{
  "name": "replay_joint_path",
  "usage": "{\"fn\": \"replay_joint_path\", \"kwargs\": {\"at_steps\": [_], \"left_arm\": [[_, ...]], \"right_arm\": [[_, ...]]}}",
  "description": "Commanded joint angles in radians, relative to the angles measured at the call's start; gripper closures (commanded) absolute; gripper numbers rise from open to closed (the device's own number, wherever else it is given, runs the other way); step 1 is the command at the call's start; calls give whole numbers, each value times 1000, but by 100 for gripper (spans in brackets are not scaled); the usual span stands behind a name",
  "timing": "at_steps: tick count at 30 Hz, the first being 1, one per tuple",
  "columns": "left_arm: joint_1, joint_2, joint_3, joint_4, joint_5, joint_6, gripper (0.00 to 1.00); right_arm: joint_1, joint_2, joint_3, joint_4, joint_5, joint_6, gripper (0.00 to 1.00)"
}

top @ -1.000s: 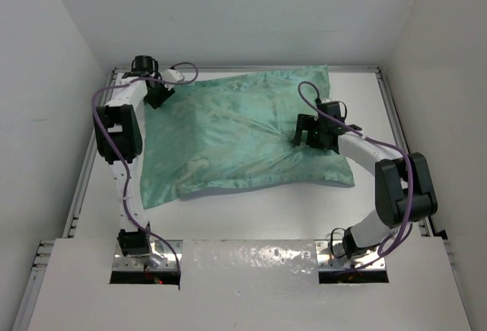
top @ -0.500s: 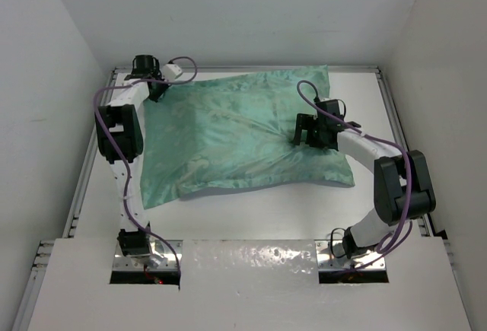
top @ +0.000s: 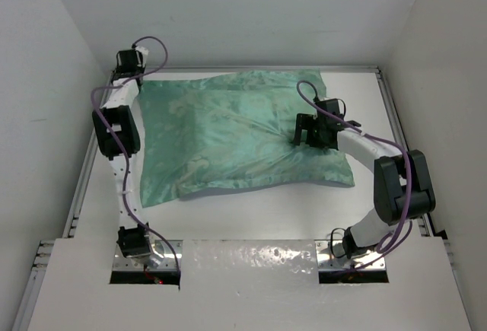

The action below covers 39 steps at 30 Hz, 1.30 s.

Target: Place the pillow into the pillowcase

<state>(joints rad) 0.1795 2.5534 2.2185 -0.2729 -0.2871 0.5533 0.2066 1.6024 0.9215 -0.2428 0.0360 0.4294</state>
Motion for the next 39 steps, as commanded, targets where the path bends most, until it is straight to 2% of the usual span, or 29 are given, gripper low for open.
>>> {"fn": "replay_joint_path", "kwargs": {"at_steps": [1, 2, 3, 7, 8, 11, 12, 13, 15, 17, 20, 24, 27, 29, 32, 39], "left_arm": [[28, -13, 65, 43, -165, -144, 17], [28, -16, 82, 40, -193, -154, 3], [32, -21, 99, 28, -219, -165, 0], [77, -125, 123, -44, -254, -177, 0], [103, -192, 106, -84, -224, -197, 0], [171, -324, 32, -213, -123, -222, 0], [185, -349, 21, -260, -42, -214, 0], [201, -386, 15, -372, -11, -184, 0], [204, -424, -17, -477, 38, -121, 0], [204, -488, -66, -582, 74, -115, 0], [206, -595, -216, -632, 138, -137, 0], [207, -728, -472, -586, 216, -237, 0], [207, -820, -648, -499, 276, -354, 0], [207, -858, -709, -471, 304, -410, 0], [207, -889, -798, -445, 260, -461, 0], [207, -958, -939, -370, 246, -473, 0]], "right_arm": [[-6, -1, 14, -156, 65, -43, 1], [-6, -12, 32, -167, 83, -46, 1], [-13, -36, 57, -199, 100, -46, 1], [-157, -62, 311, -360, 102, 43, 1], [-238, -61, 359, -436, 138, 51, 1], [-358, -62, 476, -532, 267, 19, 1], [-396, -64, 490, -542, 269, 16, 1], [-474, -65, 508, -568, 224, 23, 1], [-542, -81, 511, -579, 183, 20, 1], [-543, -110, 493, -561, 255, 23, 1], [-541, -212, 371, -443, 306, 57, 1], [-541, -343, 170, -307, 448, 101, 1], [-542, -412, 87, -237, 441, 91, 1], [-542, -432, 65, -220, 436, 104, 1], [-543, -426, 53, -237, 455, 121, 1], [-541, -372, 103, -312, 400, 126, 1]]}}
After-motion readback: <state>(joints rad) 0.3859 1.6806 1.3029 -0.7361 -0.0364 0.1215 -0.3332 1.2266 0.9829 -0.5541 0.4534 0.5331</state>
